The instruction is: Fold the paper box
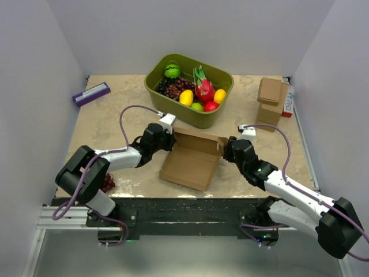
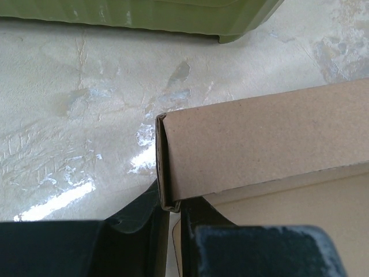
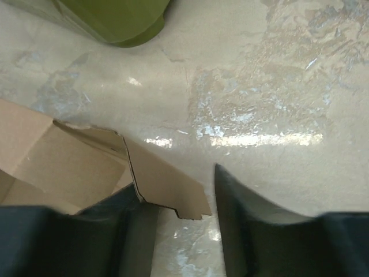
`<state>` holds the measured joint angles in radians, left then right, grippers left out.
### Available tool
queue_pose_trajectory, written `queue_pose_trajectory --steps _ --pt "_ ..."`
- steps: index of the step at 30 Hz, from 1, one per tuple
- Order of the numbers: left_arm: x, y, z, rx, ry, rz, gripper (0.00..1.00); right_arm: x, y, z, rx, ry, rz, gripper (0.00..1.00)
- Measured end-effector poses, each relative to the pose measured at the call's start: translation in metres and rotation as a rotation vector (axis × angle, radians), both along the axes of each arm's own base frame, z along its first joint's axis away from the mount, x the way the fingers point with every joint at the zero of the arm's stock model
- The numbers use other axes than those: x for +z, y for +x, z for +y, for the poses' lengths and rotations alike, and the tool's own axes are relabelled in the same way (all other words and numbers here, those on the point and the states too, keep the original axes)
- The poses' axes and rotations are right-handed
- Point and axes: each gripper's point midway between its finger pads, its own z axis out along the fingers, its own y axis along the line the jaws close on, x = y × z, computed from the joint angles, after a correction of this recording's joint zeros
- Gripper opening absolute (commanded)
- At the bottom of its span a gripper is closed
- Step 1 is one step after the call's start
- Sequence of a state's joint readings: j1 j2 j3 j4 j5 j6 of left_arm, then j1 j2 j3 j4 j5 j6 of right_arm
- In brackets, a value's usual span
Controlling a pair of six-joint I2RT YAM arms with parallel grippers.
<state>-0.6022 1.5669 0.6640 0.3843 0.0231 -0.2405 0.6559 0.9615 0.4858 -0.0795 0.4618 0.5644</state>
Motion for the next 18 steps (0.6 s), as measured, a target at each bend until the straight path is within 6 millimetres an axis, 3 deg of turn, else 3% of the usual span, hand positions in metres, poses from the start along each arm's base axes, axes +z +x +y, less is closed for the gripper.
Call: queue_pose_trajectory --steps 2,6,18 --pt "0.000 0.000 0.000 0.000 0.001 0.002 0.00 -0.001 0.000 -0.001 0.008 -0.011 -0.005 0.20" --pt "0.000 0.000 0.001 0.005 0.003 0.004 0.00 0.004 -0.001 0.000 0.023 -0.009 -0.027 0.10" --pt "0.000 0.005 0.013 0.132 0.041 0.000 0.00 0.005 -0.007 0.008 0.072 0.018 -0.036 0.01"
